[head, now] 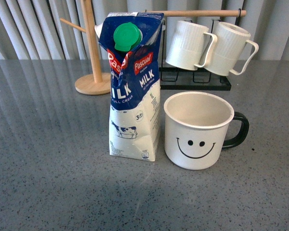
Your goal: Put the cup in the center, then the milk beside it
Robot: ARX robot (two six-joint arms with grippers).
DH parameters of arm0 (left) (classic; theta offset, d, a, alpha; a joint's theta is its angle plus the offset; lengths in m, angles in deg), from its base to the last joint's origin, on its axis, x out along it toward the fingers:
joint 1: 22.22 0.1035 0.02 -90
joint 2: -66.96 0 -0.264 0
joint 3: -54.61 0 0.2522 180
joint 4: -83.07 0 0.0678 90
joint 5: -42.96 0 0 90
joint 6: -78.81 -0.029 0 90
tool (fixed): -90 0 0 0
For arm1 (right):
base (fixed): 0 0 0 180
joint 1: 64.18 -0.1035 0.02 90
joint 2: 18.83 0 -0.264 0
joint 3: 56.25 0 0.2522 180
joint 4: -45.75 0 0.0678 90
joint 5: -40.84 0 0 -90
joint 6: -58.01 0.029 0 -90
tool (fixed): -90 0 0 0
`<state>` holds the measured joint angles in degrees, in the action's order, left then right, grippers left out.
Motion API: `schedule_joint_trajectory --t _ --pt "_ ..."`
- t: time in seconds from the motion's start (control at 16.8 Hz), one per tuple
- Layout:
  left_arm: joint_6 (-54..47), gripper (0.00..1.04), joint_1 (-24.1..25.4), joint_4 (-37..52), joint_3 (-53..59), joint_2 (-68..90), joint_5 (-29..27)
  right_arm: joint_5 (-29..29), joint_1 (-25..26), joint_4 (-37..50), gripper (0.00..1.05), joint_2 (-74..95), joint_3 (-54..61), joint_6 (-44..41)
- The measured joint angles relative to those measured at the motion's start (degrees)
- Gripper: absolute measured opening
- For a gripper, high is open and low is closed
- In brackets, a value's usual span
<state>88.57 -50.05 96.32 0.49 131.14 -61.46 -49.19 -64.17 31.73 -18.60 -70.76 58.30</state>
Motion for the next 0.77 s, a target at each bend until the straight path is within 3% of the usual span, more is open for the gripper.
schedule_joint_trajectory --t 0.3,0.36,0.48,0.72,0.77 --pt "-3.2 0.98 12.5 -6.6 2.6 -10.3 7.1 0.0 0.0 0.0 0.98 0.0 0.0 0.0" --pt "-5.0 0.94 14.5 -10.5 3.1 -12.8 6.3 0.0 0.0 0.0 0.98 0.0 0.0 0.0" --pt "-7.9 0.69 18.6 -11.4 10.6 -20.2 4.5 0.0 0.0 0.0 0.98 0.0 0.0 0.0" --pt "-8.8 0.2 21.9 -7.5 23.3 -27.1 8.3 0.0 0.0 0.0 0.98 0.0 0.0 0.0" --pt "-8.9 0.02 27.4 -6.8 28.0 -31.6 13.8 0.0 0.0 0.0 0.98 0.0 0.0 0.0"
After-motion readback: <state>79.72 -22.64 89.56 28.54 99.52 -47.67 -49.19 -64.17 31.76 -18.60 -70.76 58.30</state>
